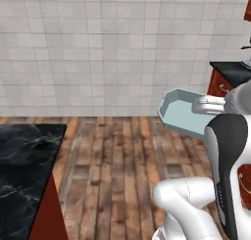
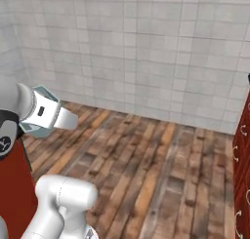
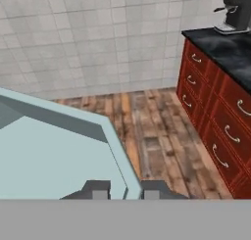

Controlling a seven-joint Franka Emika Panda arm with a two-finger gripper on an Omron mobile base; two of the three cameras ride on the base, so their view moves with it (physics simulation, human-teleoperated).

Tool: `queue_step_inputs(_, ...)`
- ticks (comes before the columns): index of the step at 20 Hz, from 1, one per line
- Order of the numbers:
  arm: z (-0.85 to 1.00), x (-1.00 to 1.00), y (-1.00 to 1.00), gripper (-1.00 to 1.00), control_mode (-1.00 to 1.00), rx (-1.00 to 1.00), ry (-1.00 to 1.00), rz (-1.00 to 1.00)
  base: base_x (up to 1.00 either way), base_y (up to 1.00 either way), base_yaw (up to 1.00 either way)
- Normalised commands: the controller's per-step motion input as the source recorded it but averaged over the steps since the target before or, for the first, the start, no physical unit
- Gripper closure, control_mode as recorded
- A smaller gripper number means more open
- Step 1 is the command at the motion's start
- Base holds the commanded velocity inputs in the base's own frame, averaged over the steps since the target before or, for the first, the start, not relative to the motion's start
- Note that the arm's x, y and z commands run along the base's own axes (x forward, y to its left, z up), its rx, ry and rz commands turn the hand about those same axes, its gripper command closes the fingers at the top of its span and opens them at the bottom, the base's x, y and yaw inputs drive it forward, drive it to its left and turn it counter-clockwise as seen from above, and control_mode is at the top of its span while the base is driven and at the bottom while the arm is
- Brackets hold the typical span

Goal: Retrieve the tupperware and aluminum foil from the cabinet and place them on the dining counter near the plate with carrot and bell pepper to prepare for storing leftovers.

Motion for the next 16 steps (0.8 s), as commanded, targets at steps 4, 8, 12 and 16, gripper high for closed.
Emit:
queue_step_inputs(4, 0.0, 0.0, 0.0, 1.0, 1.0, 0.0, 0.0, 0.0, 1.0, -0.16, 0.42)
queue_step_inputs(8, 0.0, 0.0, 0.0, 1.0, 1.0, 0.0, 0.0, 0.0, 1.0, -0.14, 0.45)
queue_step_inputs(12, 0.0, 0.0, 0.0, 1.0, 1.0, 0.0, 0.0, 0.0, 1.0, -0.19, 0.46)
queue_step_inputs(16, 0.0, 0.0, 0.0, 1.0, 1.0, 0.0, 0.0, 0.0, 1.0, -0.23, 0.47)
